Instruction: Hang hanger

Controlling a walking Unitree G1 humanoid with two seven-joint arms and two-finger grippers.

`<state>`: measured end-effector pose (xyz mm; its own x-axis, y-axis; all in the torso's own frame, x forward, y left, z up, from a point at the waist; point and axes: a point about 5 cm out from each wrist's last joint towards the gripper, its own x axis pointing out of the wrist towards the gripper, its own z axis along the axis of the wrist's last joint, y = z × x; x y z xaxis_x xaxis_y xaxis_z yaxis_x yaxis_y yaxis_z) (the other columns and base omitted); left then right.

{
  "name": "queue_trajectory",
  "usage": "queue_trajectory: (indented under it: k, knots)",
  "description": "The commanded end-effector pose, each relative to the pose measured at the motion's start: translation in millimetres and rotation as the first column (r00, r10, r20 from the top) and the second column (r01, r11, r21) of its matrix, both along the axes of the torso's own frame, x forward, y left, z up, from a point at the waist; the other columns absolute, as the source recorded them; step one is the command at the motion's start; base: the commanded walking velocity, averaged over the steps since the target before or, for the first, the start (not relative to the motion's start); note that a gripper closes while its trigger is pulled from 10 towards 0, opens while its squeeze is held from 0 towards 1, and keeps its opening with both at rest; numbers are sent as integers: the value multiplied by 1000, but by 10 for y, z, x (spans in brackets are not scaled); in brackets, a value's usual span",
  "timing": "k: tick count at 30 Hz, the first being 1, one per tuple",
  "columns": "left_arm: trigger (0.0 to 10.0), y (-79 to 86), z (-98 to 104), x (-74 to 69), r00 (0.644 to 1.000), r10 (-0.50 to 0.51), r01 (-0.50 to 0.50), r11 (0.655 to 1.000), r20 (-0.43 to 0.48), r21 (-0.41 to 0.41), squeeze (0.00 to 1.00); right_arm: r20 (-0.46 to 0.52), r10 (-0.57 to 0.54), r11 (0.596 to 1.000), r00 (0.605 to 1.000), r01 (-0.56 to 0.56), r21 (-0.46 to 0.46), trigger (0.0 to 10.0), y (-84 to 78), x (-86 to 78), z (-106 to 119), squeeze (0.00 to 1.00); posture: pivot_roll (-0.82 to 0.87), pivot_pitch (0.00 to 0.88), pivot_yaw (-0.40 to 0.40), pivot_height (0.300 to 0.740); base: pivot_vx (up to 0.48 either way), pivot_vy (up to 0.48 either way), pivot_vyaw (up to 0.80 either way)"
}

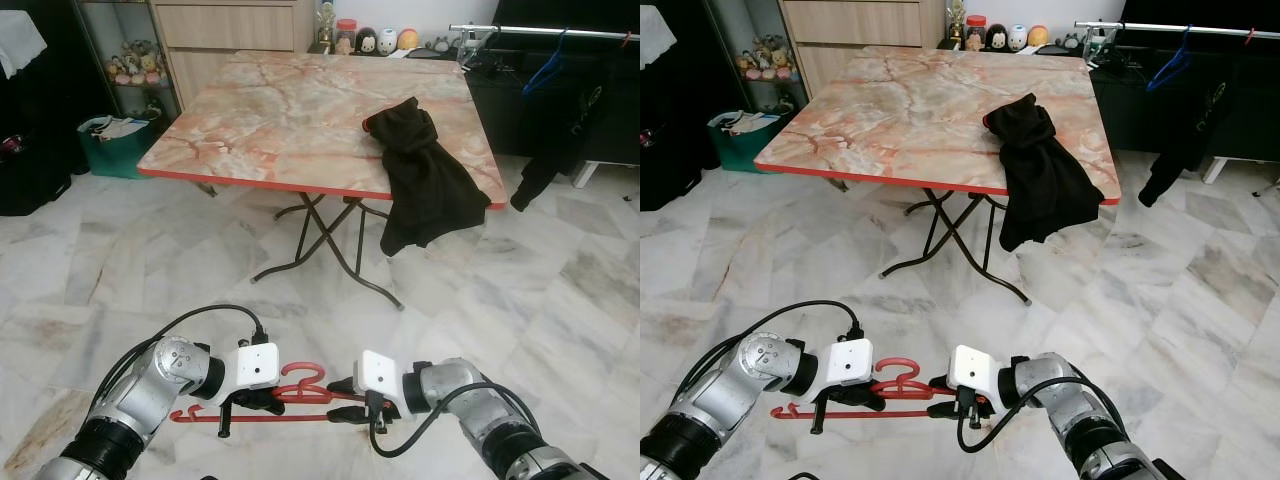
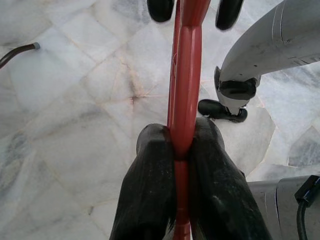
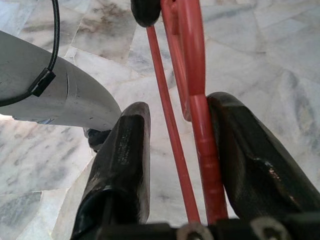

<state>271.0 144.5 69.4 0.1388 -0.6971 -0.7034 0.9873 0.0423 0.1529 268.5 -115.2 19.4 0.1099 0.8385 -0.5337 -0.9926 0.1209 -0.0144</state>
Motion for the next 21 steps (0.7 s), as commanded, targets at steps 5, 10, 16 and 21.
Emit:
queue_trajectory:
  k: [5,10,16,21]
  knots:
    - [10000,-50,101,50,999,-9,10,1000,32,-20,0,-11,14,1000,1000,-14,-18,10000,45,-45,-59,0,-16,0,-23,727,0,0,0]
    - [10000,-51,100,48,999,-9,10,1000,32,-21,0,-21,8,1000,1000,-9,-9,9373,68,-51,-69,0,-16,0,-23,727,0,0,0]
    - [10000,-55,101,51,999,-7,8,1000,33,-23,0,-26,13,1000,1000,-13,4,0,115,-32,-43,0,-16,0,-23,727,0,0,0]
    - [10000,-51,102,54,999,-5,5,1000,34,-20,0,-21,19,1000,1000,-18,22,0,157,-7,0,0,-16,0,-24,727,0,0,0]
